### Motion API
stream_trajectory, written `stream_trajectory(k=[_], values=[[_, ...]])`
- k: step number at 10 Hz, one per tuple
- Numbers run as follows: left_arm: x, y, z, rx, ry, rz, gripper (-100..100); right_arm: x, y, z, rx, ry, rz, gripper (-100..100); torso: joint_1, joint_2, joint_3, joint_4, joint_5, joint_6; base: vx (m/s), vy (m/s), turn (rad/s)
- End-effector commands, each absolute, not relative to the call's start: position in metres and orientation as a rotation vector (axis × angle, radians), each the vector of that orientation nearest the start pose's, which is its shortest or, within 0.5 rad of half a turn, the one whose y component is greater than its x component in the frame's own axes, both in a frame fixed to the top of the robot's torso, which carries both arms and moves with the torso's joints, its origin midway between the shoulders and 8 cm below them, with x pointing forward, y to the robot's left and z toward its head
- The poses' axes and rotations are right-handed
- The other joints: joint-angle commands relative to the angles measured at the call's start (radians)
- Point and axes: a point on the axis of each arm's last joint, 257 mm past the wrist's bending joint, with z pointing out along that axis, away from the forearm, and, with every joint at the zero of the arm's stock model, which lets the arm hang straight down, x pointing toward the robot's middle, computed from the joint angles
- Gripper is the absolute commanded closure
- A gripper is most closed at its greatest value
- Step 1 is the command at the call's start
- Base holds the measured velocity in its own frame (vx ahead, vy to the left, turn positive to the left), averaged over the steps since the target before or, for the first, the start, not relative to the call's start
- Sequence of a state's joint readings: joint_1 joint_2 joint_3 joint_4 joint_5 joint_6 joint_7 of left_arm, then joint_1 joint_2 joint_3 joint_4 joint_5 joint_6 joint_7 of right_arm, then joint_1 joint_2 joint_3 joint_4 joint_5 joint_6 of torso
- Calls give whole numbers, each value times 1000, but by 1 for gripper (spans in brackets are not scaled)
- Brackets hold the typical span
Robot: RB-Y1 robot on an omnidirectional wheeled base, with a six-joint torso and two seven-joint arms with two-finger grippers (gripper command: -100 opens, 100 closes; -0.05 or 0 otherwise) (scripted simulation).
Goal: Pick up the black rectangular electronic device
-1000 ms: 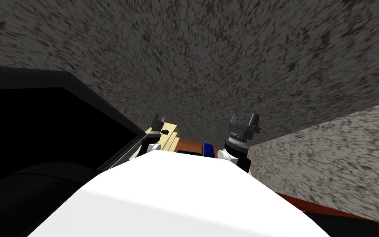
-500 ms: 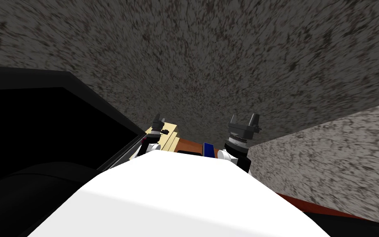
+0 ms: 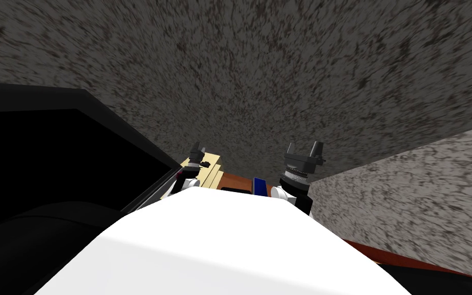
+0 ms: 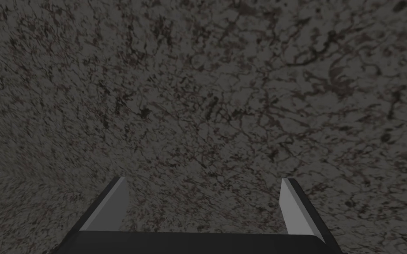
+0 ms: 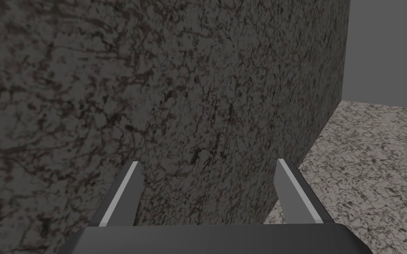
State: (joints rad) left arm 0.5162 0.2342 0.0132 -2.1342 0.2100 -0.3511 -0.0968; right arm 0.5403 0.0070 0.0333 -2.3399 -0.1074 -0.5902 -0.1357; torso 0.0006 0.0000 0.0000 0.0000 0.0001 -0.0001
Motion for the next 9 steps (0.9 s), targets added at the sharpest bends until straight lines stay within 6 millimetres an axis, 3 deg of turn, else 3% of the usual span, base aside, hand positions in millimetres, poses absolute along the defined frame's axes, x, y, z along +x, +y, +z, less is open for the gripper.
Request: stream_trajectory(k=[1,9], values=[[389,315,-89,-865,955,-1204,-100,312,-284,54,683,418,1536,0,0,0,0,0,0,0,0,0,0],[413,355,-153,-1061,1113,-1100,-100,312,-284,54,683,418,1536,0,0,0,0,0,0,0,8,4,-3]])
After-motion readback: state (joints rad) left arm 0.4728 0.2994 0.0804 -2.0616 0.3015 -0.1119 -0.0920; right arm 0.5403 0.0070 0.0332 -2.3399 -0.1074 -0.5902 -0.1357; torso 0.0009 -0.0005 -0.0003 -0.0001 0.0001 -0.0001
